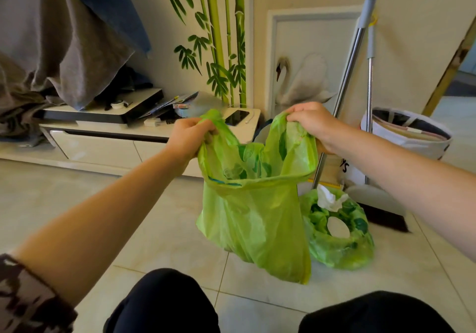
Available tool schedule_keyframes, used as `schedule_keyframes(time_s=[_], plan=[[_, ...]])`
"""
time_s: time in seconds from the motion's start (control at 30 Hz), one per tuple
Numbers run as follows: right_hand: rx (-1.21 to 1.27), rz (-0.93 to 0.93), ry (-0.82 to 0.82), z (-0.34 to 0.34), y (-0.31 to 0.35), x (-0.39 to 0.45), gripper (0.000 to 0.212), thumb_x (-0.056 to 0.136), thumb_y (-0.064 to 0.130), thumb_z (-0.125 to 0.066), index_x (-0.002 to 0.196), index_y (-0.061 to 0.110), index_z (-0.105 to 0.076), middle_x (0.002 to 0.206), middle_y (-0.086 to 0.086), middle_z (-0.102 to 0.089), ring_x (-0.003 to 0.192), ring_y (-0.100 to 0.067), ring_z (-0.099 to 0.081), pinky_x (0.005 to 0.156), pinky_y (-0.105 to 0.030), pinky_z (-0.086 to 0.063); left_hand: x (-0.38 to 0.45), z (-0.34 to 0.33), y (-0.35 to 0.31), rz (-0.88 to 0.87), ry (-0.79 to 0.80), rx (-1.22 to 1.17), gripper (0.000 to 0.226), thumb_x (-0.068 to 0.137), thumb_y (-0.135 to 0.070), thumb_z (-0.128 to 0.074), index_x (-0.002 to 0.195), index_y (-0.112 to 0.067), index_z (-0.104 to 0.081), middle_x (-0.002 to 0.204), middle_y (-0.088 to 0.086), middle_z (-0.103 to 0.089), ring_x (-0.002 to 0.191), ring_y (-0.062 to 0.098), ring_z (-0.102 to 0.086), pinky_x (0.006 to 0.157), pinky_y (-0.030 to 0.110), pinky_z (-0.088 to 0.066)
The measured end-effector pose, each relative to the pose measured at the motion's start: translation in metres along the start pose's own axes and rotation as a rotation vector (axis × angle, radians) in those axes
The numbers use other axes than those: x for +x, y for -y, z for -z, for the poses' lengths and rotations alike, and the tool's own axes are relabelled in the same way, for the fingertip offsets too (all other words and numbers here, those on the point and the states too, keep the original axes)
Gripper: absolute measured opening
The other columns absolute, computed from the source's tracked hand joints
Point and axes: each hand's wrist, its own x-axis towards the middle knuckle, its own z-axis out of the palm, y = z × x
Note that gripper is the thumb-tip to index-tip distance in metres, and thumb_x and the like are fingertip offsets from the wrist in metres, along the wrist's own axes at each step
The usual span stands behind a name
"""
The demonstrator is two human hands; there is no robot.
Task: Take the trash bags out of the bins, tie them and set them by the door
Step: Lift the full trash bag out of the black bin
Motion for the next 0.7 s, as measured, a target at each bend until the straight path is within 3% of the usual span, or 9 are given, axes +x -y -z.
schedule_keyframes(time_s=[0.1,0.27,0.37,0.47,0.5,0.6,0.7], plan=[[-0.145,-0.074,0.087,-0.006,-0.027,-0.009,0.021,0.087,0.002,-0.05,0.092,0.009,-0.069,0.081,-0.008,-0.065,0.071,-0.015,-0.06,0.064,-0.021,-0.052,-0.003,-0.005,0.03,0.085,0.054,0.097,0.01,0.081,-0.011,-0.058,0.073,-0.008,-0.064,0.058,0.003,-0.05,0.044,0.014,-0.045,0.039,0.018,-0.04],[-0.23,-0.223,0.207,-0.021,-0.085,-0.011,0.021,0.09,0.003,-0.047,0.093,0.009,-0.068,0.084,-0.004,-0.066,0.08,-0.019,-0.063,0.071,-0.028,-0.052,0.002,-0.005,0.088,0.213,0.149,0.166,0.012,0.081,-0.01,-0.06,0.08,0.0,-0.067,0.067,0.009,-0.057,0.056,0.022,-0.057,0.056,0.032,-0.058],[-0.318,-0.251,0.225,-0.027,-0.114,-0.011,0.022,0.09,0.005,-0.048,0.1,0.006,-0.068,0.083,0.0,-0.064,0.084,-0.018,-0.06,0.075,-0.028,-0.047,0.008,0.001,0.117,0.257,0.174,0.203,0.014,0.083,-0.009,-0.059,0.07,-0.006,-0.065,0.066,0.008,-0.06,0.052,0.021,-0.061,0.052,0.03,-0.056],[-0.406,-0.282,0.242,-0.027,-0.138,-0.01,0.019,0.089,0.009,-0.05,0.092,0.007,-0.069,0.085,-0.011,-0.069,0.084,-0.029,-0.065,0.074,-0.035,-0.052,0.013,0.011,0.142,0.32,0.222,0.261,0.012,0.085,-0.01,-0.059,0.075,-0.006,-0.063,0.07,0.01,-0.063,0.052,0.02,-0.063,0.051,0.03,-0.057],[-0.43,-0.3,0.251,-0.026,-0.144,-0.01,0.018,0.089,0.011,-0.051,0.091,0.008,-0.068,0.081,-0.012,-0.067,0.078,-0.031,-0.065,0.069,-0.037,-0.053,0.014,0.015,0.15,0.35,0.244,0.291,0.011,0.086,-0.011,-0.059,0.078,-0.005,-0.064,0.072,0.011,-0.064,0.049,0.019,-0.063,0.05,0.029,-0.057],[-0.462,-0.387,0.29,-0.024,-0.159,-0.014,0.015,0.091,0.013,-0.049,0.095,0.01,-0.064,0.06,-0.004,-0.047,0.05,-0.014,-0.048,0.043,-0.024,-0.046,0.016,0.025,0.17,0.427,0.314,0.401,0.017,0.088,-0.01,-0.057,0.091,0.005,-0.064,0.082,0.019,-0.069,0.047,0.02,-0.065,0.048,0.028,-0.058],[-0.546,-0.432,0.35,-0.025,-0.174,-0.017,0.021,0.09,0.014,-0.05,0.103,0.003,-0.062,0.069,-0.009,-0.049,0.059,-0.019,-0.05,0.045,-0.029,-0.053,0.017,0.031,0.186,0.472,0.393,0.481,0.021,0.09,-0.011,-0.054,0.097,0.007,-0.062,0.092,0.016,-0.071,0.057,0.026,-0.071,0.046,0.025,-0.054]])
